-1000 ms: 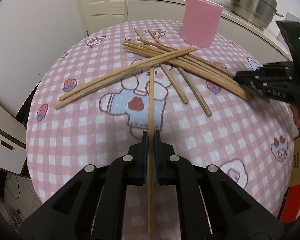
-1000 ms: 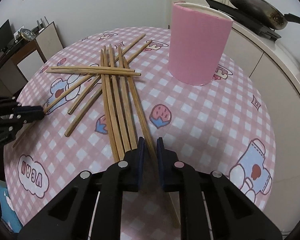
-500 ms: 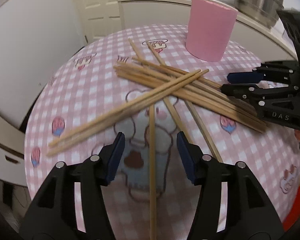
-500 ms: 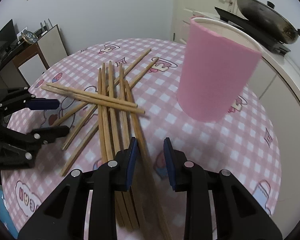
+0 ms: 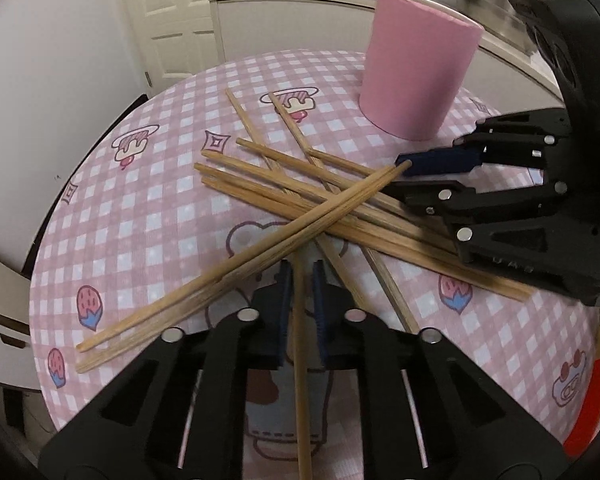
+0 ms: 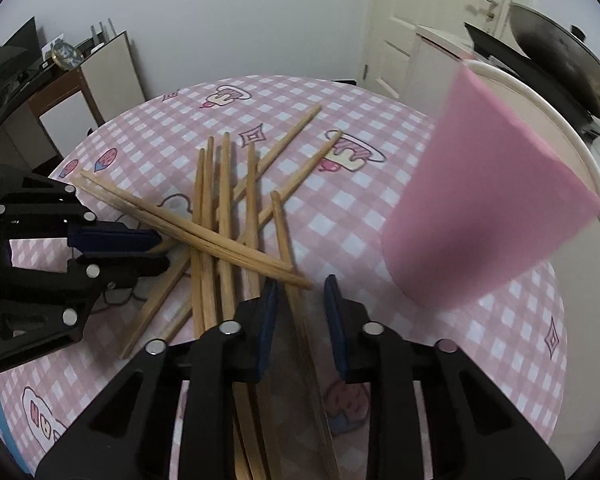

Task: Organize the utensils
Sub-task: 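Lift the gripped chopsticks upright with the right gripper, then carry the chopsticks over the pink cup and lower them in with the right gripper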

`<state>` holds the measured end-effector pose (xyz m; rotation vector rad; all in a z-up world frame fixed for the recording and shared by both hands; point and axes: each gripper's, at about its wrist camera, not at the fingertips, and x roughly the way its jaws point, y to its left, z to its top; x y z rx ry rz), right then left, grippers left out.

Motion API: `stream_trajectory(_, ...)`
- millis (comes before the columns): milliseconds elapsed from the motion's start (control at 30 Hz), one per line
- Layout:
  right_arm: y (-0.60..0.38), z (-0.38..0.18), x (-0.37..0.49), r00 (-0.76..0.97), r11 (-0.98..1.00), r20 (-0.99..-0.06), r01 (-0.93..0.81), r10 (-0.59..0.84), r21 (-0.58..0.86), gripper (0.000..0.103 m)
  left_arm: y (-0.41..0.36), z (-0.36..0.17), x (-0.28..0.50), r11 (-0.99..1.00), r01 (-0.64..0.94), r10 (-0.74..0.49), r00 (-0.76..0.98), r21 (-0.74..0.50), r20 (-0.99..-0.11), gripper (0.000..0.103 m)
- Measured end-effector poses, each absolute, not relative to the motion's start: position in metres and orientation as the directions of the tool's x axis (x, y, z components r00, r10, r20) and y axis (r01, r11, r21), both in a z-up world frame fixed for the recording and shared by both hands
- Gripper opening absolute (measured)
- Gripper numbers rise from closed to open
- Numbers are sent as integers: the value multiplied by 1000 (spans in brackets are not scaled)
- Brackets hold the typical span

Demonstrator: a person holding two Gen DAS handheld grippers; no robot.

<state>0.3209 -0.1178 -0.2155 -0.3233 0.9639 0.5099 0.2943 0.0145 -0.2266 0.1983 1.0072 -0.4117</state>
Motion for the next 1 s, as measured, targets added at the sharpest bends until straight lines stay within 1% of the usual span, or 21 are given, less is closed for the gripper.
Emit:
stream_trajectory(33,-116,-215,322,461,832,-845,-554,271,-36,15,15,-227,295,907,420,-245,465,-32,-851,6)
stream_trajectory(100,-115,-215,323,454,830,-849,-557,272,-32,8,15,-227,299,910,412,-249,462,-43,-851,6)
stream_trajectory(200,-118,-214,320,456,838,-850,-544,263,-33,5,17,-228,298,915,401,-238,463,-38,-854,6)
stream_trajectory(367,-133,-209,307,462,859,-848,-512,259,-17,5,19,-225,278,911,410,-254,446,-56,-858,6)
stream_trajectory(533,-150,-198,288,468,871,-831,-490,299,38,5,21,-215,257,914,398,-268,460,-74,-846,6)
stream_trajectory(633,-155,-180,274,492,868,-805,-493,331,55,5,21,-196,246,912,401,-296,490,-89,-820,6)
stream_trajectory(900,-171,-105,236,614,864,-670,-496,418,84,5,15,-128,216,904,410,-363,597,-116,-715,6)
stream_trajectory(1000,-174,-87,226,644,864,-631,-496,433,86,5,12,-112,210,907,405,-369,636,-115,-678,6)
